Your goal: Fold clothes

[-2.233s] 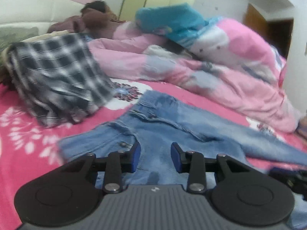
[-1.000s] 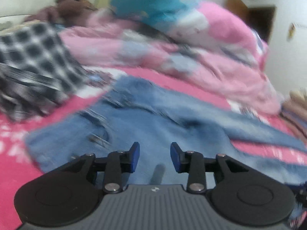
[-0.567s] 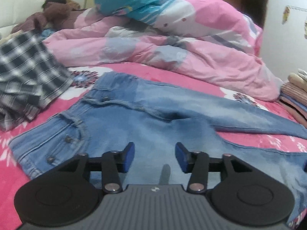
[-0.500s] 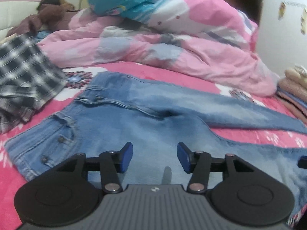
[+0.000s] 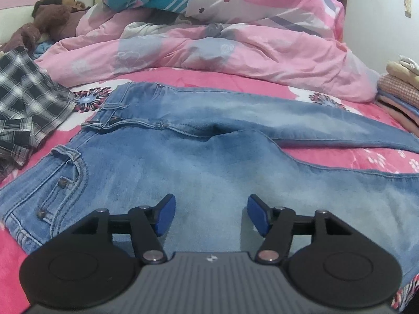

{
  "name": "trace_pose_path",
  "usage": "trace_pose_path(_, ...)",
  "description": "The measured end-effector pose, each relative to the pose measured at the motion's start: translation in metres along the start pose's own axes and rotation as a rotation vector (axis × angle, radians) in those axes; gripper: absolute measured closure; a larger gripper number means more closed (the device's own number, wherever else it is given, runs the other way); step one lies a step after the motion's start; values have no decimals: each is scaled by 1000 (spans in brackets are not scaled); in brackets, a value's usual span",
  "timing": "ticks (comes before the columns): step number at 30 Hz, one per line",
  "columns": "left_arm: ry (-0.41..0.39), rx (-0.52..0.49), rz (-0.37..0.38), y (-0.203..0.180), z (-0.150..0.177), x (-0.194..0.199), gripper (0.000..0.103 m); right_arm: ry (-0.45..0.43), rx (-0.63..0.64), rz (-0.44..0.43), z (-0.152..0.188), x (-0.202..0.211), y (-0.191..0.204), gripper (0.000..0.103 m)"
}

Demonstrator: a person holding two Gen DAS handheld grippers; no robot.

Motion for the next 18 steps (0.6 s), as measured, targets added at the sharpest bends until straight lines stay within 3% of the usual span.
trace_pose_path(3,8,-15,-22,-6,-2,-1,36,-61,38,-169,1,7,32,76)
trace_pose_path(7,18,-30,-47,-15,-6,-1,34,-68,124,-320,14,7,75,72)
trace_pose_path(12,31,-24,-63,-22,-8,-1,25,12,156,-479,23,0,105,52)
trace_pose_path(18,54,-21,-115,-27,-8,-4,11,27,271,-523,37,21,136,27)
Point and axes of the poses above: each gripper's, at about its wrist camera, not at the fingertips, and x roughly against the way its jaws point, y to its left, z to its underside, the point moved 3 cm from there along -x, roughly the way its jaws point, and after that the axes turned 14 degrees about y, right-handed, at the moved point
